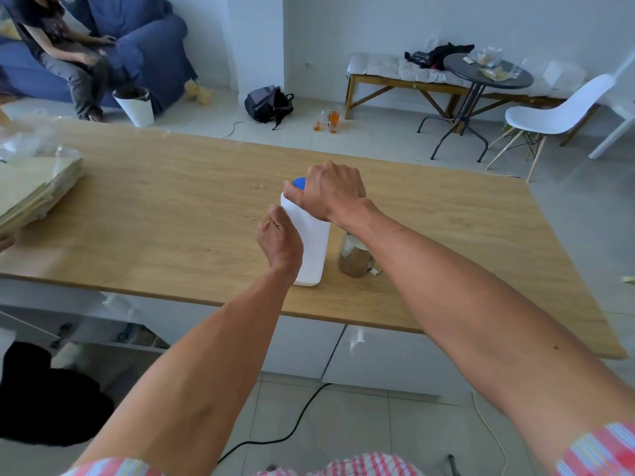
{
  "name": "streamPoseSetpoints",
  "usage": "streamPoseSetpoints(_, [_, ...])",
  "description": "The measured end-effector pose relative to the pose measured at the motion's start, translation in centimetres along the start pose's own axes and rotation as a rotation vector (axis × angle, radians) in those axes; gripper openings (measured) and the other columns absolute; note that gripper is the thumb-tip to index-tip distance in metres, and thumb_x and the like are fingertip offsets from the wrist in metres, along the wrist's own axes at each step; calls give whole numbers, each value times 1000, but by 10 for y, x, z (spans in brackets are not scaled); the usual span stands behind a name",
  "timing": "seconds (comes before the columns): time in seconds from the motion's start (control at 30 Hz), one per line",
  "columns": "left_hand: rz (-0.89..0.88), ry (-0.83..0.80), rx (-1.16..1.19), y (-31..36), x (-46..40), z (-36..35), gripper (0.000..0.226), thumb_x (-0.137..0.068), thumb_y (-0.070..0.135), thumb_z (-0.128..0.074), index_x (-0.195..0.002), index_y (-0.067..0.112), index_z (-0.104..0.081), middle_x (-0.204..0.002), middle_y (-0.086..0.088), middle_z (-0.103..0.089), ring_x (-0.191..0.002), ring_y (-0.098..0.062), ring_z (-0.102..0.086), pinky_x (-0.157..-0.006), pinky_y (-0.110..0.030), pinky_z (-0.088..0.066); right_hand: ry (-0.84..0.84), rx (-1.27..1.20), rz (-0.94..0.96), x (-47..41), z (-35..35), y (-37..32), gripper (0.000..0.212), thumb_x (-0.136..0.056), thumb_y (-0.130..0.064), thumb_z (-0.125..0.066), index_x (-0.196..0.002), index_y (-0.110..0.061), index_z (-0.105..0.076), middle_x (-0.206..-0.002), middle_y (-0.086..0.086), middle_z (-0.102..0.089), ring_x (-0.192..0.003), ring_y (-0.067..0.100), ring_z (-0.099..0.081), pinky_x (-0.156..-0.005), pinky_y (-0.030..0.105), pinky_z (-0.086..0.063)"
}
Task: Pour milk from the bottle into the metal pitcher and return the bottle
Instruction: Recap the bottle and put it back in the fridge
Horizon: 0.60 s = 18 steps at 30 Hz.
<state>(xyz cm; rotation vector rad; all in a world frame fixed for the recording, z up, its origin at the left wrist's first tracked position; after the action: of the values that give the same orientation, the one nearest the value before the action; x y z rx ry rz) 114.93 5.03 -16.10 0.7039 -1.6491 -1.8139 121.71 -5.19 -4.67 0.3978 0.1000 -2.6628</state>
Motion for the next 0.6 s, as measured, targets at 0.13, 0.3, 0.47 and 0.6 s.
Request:
streamPoseSetpoints(0.13, [30, 32, 21, -4, 2, -1, 39, -105, 19, -34, -68, 7, -40, -70, -12, -39, -65, -20, -33, -62, -38, -31, -3, -40, -53, 4, -3, 3, 60, -93, -66, -40, -56, -18, -41, -56, -3, -44, -46, 18, -39, -48, 30, -25])
streamPoseSetpoints(0.3, [15, -39, -1, -4, 3, -1, 43, -105, 20, -33, -68, 0, -41, -69, -13, -42, -65, -21, -35, -59, -36, -31, 28, -120, -111, 13, -5, 10, 64, -90, -73, -40, -57, -18, -43, -53, -3, -47, -45, 17, -41, -47, 30, -24])
streamPoseSetpoints(0.47, [20, -126, 16, 0, 5, 1, 40, -102, 23, -34, -65, 9, -35, -69, -10, -38, -62, -18, -32, -54, -33, -29, 84, -324, -198, 31, -12, 24, 77, -83, -91, -27, -66, -19, -48, -56, -6, -55, -49, 16, -51, -49, 29, -33])
streamPoseSetpoints(0.6, [11, -177, 8, 4, 6, 1, 37, -101, 21, -34, -65, 11, -36, -68, -11, -37, -63, -20, -31, -56, -35, -26, 244, -758, -440, 65, -36, 48, 60, -93, -78, -32, -75, -23, -47, -62, -9, -59, -56, 5, -54, -51, 30, -32])
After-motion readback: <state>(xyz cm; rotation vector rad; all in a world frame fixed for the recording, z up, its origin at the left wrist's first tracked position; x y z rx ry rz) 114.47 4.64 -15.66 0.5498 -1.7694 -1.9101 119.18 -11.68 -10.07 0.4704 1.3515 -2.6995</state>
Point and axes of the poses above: each hand's wrist, its own x-axis away from the middle knuckle, its own z-axis out of the back of the hand, y = z × x, the point moved 8 cm from there along -x, towards the middle knuckle
